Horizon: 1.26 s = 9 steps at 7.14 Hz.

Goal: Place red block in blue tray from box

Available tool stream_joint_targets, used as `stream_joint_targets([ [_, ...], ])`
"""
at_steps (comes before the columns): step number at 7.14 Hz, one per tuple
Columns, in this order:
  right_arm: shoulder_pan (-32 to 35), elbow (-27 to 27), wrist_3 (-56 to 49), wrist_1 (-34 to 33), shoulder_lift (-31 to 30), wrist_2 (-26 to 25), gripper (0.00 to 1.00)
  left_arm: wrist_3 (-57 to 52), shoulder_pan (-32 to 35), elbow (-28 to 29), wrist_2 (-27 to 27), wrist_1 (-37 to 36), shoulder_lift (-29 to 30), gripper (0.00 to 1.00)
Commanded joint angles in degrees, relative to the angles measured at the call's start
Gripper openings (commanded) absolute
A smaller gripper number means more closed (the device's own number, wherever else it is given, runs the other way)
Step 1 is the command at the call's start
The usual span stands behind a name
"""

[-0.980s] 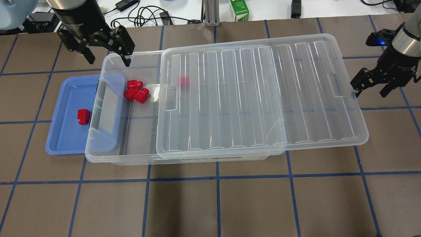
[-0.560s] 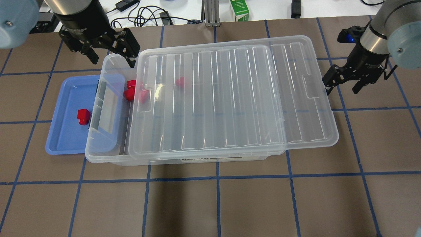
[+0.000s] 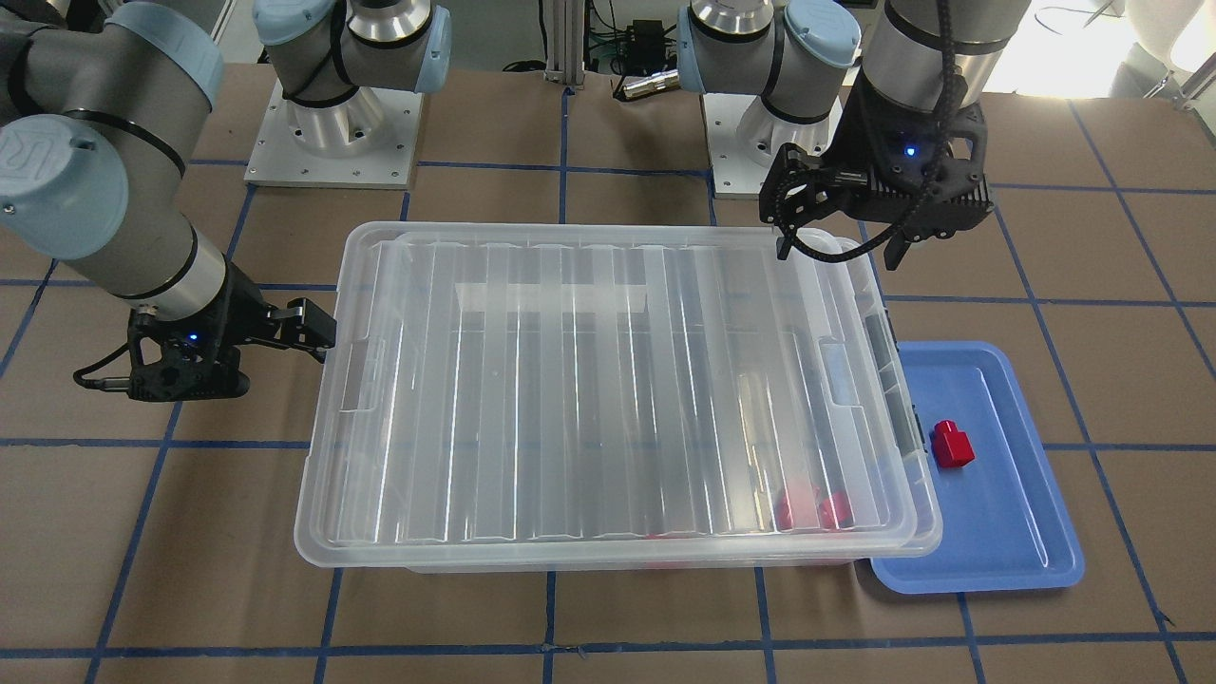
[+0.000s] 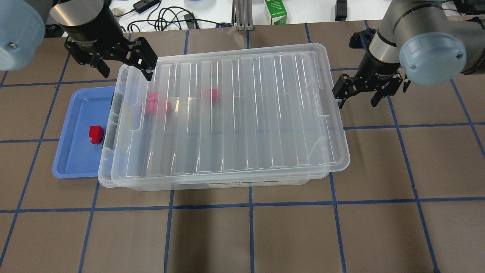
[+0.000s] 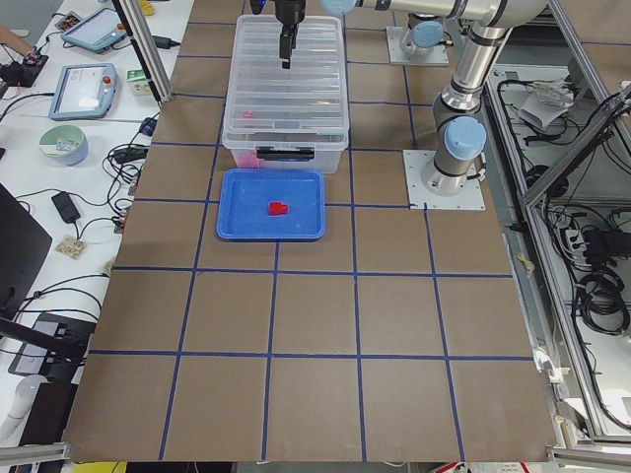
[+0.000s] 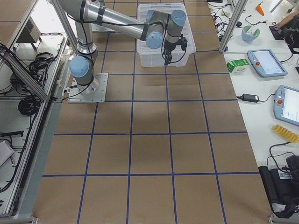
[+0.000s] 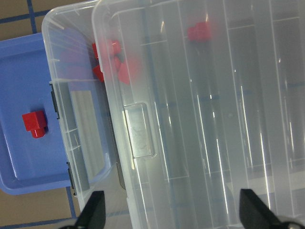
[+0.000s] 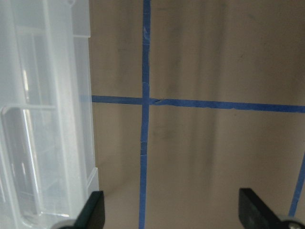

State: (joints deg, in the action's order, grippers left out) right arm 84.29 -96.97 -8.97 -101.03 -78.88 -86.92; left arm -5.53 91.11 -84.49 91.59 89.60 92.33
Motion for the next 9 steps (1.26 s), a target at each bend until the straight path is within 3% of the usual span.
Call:
stream_joint_targets([
  [1, 1.5, 0.4, 1.1, -1.0, 0.1, -0.1, 1.0, 0.0, -0.7, -1.0, -0.4, -0.8, 0.0, 1.0],
  [4, 1.9, 5.7, 1.1, 0.1, -3.0, -1.1, 1.0, 0.0, -0.7, -1.1, -0.6, -0.8, 0.0, 1.0],
  [6, 7.7, 12.6, 11.1, 5.5, -7.5, -1.4, 1.0, 0.1, -0.7, -1.1, -0.4, -0.8, -0.1, 1.0],
  [7, 10.3, 15.8, 13.1, 9.1, -7.9, -4.9, 1.0, 0.2, -0.7, -1.2, -0.2, -0.8, -0.1, 1.0],
  [9, 11.1, 17.1, 13.2, 14.4, -7.9, -5.3, 1.0, 0.3, -0.4, -1.1, -0.4, -0.9, 0.0, 1.0],
])
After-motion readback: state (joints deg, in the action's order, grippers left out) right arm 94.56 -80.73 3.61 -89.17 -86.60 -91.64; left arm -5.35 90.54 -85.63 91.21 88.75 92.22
